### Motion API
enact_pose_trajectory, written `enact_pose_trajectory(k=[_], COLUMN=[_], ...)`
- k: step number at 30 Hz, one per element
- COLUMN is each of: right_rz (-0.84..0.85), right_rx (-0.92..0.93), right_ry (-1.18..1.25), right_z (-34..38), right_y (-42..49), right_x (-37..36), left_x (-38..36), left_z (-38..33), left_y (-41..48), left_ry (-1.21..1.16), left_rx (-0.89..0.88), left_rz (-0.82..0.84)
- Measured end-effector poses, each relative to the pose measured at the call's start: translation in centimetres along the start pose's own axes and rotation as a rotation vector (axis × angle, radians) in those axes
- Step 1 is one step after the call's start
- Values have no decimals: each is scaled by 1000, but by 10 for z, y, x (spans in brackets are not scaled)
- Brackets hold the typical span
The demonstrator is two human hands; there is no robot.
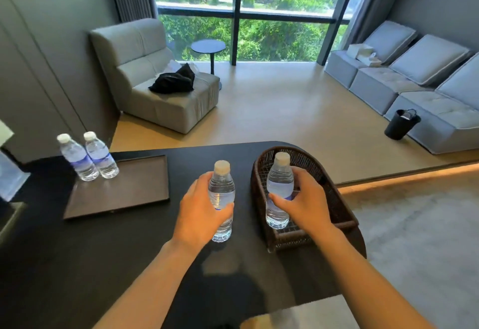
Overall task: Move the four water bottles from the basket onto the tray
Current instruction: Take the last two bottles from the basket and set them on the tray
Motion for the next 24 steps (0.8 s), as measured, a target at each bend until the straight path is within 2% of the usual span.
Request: enact_pose_trajectory(k=[6,13,18,24], right_rz=[83,227,331,371], right_rx=[41,18,-6,-37], right_ry=[67,103,120,135], right_z=[67,123,160,195], right_y=[-16,-11,8,45], right_x=[-67,-180,-272,-372], left_x=[85,177,236,284], left_z=[39,105,166,236], left_y=[-28,-36,-17,32], left_ry=[79,155,141,238], left_rx=[89,201,282,256], left_rz=[-75,-206,-264,-289])
Point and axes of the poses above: each hand's wrist, its own y-axis towards the middle knuckle, its own x-axis out of the back of the hand, z = x × y, the point moved 7 cm from there along y, towards the middle knuckle, and after that the axes turned 2 degrees about -y, right-handed, at the moved point
